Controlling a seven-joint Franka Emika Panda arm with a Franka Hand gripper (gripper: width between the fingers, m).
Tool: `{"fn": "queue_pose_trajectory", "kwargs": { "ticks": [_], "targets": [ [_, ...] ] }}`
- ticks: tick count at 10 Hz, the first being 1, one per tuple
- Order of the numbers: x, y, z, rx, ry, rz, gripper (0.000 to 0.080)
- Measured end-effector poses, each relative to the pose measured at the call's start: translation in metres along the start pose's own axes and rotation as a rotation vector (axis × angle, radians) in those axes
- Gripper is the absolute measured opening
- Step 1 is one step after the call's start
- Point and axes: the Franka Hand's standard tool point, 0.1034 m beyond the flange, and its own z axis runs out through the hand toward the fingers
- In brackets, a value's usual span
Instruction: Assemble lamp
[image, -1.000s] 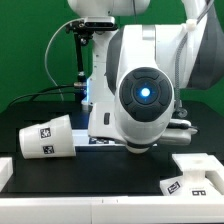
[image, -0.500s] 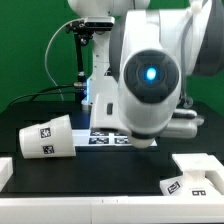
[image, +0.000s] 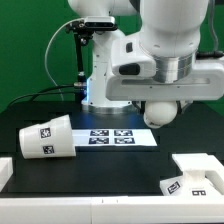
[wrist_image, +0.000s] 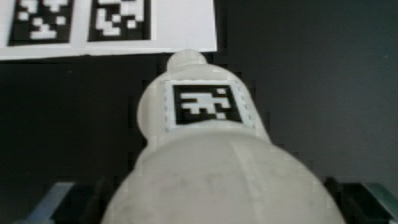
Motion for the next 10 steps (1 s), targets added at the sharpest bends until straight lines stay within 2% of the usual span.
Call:
{"fn": "queue_pose_trajectory", "kwargs": {
  "ticks": [2,3,4,5,6,7,8,10],
  "targets": [
    [0.004,-0.001,-0.003,0.007,0.133,-0.004,0.0576],
    [0.007,-0.005,-0.013,0.014,0.207,-0.012,0.0576],
    [0.008,-0.011,-0.043,0.029,0.274,-0.030,0.0576],
    [0.017,-0.013,-0.074,0.040,0.373,-0.057,0.0576],
    [0.029,-0.015,-0.098,0.044,0.515,-0.081,0.0576],
    [0.032,-0.016,-0.098,0.041,0.629,-0.088,0.0576],
    [0.030,-0.014,-0.091,0.037,0.683,-0.087,0.0576],
    [0.035,-0.012,-0.095,0.031,0.839,-0.086,0.0576]
  ]
}}
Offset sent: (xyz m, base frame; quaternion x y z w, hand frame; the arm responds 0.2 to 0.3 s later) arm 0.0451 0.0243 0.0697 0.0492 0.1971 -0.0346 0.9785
